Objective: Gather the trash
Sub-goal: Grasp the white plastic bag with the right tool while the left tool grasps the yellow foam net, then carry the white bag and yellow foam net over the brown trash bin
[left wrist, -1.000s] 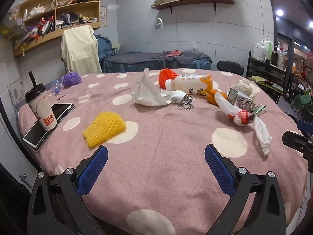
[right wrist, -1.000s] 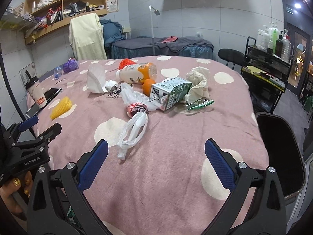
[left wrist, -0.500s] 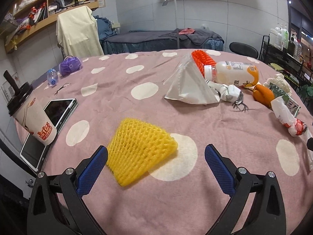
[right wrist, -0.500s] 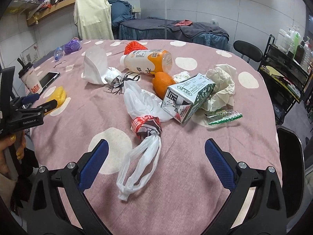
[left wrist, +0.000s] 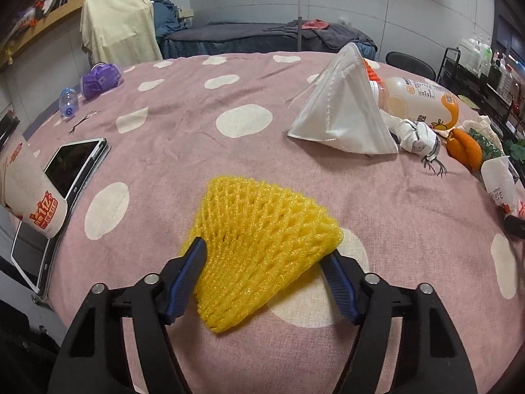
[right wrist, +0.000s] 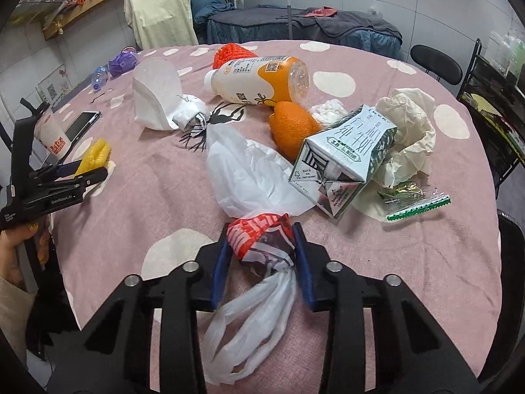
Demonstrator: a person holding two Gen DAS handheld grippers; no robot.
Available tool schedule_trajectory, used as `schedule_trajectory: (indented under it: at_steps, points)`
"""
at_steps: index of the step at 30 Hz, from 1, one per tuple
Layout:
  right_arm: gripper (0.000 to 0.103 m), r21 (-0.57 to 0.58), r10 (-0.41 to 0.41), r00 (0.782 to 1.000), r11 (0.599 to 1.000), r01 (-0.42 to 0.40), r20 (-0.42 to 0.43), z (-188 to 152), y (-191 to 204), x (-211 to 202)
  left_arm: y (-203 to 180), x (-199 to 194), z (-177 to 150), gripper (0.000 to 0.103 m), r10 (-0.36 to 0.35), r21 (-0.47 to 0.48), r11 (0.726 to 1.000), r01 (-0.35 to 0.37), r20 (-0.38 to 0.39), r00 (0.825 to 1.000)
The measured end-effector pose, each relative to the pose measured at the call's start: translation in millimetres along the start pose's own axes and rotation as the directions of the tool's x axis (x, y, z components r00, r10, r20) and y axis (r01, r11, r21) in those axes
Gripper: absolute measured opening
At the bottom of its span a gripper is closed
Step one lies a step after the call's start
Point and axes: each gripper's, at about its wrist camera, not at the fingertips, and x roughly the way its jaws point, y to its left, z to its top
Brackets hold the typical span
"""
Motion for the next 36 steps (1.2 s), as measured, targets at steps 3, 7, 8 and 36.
schedule_trajectory:
  at_steps: [3, 7, 8, 36]
  points:
    - [0.030, -0.016, -0.004, 1.000, 1.000, 0.004, 0.015, -1.6, 2.7, -2.4, 3.0, -3.6, 0.8, 0.041, 0.006, -0.030, 1.000, -0.006, 0.014, 1.000]
    - [0.028, -0.015, 0.023, 0.999, 1.000, -0.023, 0.039, -2.9, 2.7, -9.0, 6.9, -10.6, -0.2, 0.025, -0.013, -0.082, 0.996, 0.016, 0.044, 0.999]
    - [0.027, -0.017, 0.033, 0.998, 0.999, -0.032, 0.045, -3.7, 3.1, -11.7, 6.1, -12.5, -0.7, 0.022, -0.017, -0.087, 0.996, 0.022, 0.052, 0.999]
    - [0.027, 0.142, -0.064, 0.958, 0.990, 0.024, 0.280, -45.6, -77.4, -121.1, -160.1, -104.0, 10.4, 0.013, -0.376, 0.139, 0.926, 0.351, 0.254, 0.891]
